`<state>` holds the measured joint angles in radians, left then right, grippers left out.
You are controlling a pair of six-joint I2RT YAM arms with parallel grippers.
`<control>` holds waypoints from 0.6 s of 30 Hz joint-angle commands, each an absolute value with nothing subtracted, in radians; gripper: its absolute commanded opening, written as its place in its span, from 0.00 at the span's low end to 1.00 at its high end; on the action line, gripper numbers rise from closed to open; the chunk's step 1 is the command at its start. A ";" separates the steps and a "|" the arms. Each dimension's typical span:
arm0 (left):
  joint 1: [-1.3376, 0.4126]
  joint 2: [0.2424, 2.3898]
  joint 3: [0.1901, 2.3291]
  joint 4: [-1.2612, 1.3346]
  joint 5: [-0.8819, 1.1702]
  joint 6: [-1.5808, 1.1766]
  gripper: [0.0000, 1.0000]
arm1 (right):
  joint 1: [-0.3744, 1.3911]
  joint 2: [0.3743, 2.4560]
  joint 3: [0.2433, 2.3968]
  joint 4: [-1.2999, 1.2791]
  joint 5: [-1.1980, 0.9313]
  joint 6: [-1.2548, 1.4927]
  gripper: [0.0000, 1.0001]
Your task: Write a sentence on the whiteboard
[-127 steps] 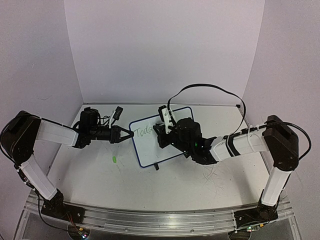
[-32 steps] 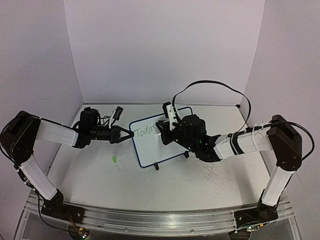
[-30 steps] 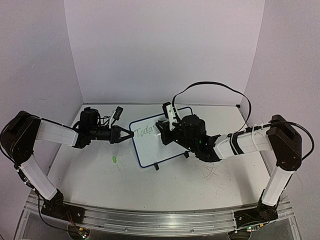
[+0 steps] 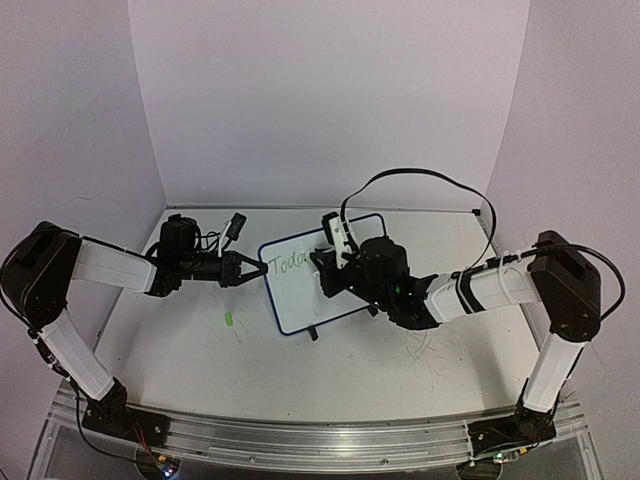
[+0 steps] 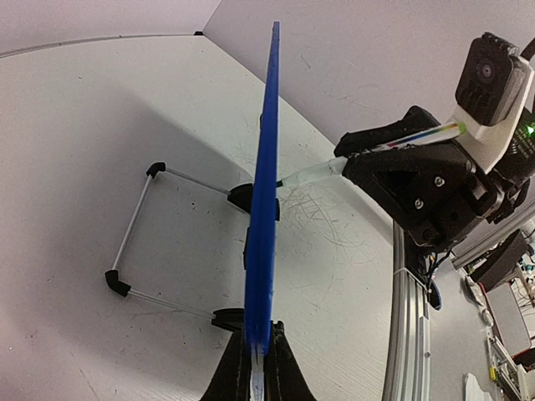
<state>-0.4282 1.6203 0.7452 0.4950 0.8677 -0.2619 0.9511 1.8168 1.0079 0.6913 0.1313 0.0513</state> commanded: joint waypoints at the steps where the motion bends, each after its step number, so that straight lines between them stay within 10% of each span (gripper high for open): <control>1: -0.422 1.580 0.771 0.492 0.876 -0.245 0.00 | 0.957 1.794 0.978 0.698 0.161 0.063 0.00; 18: -0.422 1.584 0.770 0.493 0.878 -0.243 0.00 | 0.933 1.787 1.034 0.713 0.214 0.051 0.00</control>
